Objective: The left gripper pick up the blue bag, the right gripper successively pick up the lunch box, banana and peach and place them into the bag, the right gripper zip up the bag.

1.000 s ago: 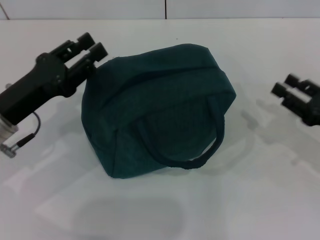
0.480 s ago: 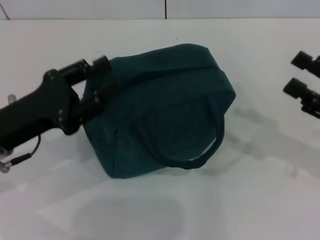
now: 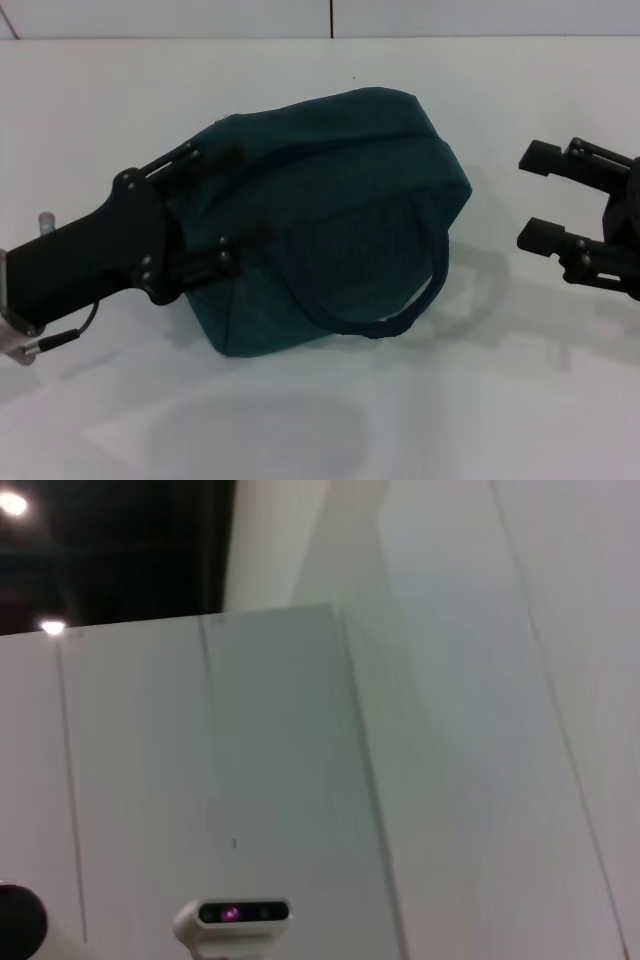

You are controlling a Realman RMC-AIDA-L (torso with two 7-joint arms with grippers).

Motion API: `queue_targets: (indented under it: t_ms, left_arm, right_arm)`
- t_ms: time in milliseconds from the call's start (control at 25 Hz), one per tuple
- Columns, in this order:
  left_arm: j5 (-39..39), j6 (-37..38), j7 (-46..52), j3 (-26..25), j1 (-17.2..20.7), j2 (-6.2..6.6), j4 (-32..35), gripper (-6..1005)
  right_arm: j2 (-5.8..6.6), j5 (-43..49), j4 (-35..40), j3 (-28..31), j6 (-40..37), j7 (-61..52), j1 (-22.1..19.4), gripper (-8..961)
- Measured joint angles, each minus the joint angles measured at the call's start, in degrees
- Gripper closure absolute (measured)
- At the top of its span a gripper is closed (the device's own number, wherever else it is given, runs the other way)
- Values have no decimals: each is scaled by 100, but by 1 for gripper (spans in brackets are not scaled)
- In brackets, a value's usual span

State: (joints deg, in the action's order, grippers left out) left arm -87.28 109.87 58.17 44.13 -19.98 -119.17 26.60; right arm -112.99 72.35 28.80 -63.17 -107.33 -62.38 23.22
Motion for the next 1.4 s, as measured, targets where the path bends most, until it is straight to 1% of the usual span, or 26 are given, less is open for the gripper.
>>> queue_targets:
  t_ms: [120,320,480,880,1040,1160,1280,1400]
  left_arm:
    - [0,-1,-21,7,24,-3,-2,269]
    - [-5,-8,-23,14,34,-2,-14,177]
    - [-12,-10,-24,6,43,-1,-15,182]
    - [-17,-10,-25,-3,47,-1,-15,183]
    - [-38,-9,-9,19,47,0,-4,183]
    - [-177,15,98,27,25,23,45,183]
    - [-378,45,474,64,-17,76,268,183]
    - [-598,49,960,95,10,76,726,183]
  right_arm:
    - [5,7,183,9,0,-156,16,190]
    - [59,11,294,28,26,-323,101,192]
    - [90,14,295,34,51,-418,132,193]
    - [93,73,290,3,114,-440,140,194]
    - [96,287,301,12,112,-466,174,194]
    - [134,593,368,29,110,-660,246,194]
    - [192,893,630,34,74,-993,284,194]
    - [213,1026,1004,53,59,-1286,249,194]
